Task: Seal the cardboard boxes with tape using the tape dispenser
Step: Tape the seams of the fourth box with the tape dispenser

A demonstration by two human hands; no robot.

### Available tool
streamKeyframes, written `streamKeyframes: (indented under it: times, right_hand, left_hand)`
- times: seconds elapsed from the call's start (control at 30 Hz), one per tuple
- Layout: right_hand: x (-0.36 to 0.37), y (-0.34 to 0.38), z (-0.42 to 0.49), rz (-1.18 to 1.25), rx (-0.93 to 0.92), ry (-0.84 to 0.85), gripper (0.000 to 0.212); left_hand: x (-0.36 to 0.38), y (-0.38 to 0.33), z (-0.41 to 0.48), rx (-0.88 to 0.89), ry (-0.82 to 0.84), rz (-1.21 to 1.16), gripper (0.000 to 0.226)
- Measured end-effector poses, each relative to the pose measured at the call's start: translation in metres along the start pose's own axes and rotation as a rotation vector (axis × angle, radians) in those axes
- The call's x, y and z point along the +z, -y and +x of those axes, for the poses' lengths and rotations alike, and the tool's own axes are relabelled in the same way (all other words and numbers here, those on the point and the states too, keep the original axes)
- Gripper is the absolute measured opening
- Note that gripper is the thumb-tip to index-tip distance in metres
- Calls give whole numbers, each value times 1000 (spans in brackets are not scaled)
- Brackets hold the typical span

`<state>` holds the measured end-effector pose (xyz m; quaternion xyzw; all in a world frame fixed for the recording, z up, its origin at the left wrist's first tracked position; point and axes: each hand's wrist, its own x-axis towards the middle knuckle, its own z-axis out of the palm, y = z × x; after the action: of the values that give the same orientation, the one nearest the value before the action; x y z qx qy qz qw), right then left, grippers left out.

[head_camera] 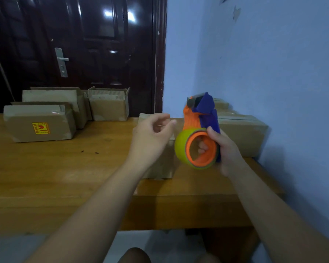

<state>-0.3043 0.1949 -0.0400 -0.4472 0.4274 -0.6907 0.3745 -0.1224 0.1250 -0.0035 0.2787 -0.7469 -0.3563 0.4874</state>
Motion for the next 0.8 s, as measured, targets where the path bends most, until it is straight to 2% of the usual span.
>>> streamKeyframes:
  times: [0.1,0.2,0.23,0.33,0.4,0.5,0.6,0.7,0.8]
  right_hand:
    - [11,11,-1,-151,-173,-53,73]
    - [22,22,-8,-355,-278,-95,72]
    - [26,24,-10,-418,-307,-124,73]
    - [34,28,-15,-550,-369,-196,77]
    - [35,31,-16,-621,-387,-207,74]
    - [35,38,-17,-670,-409,-186,64]
    - [37,44,-17,-723,-407,-145,62]
    - [38,46,-15,-770,-407,-114,66]
    - [41,47,-15,-759,-410,-104,71]
  left_hand:
    - [15,-13,-1,-82,-6,-108,48]
    - [24,-19,1,-134,-7,-153,54]
    - [26,-19,2,-147,-28,-168,50]
    - [28,-20,3,-229,-145,-305,16]
    - [25,-21,2,-302,-188,-428,14]
    - [17,-18,1,-312,-151,-539,17]
    - [12,-17,0,-312,-129,-538,20]
    - [9,-14,3,-336,-175,-428,18]
    - [3,-11,3,-360,-184,-426,17]
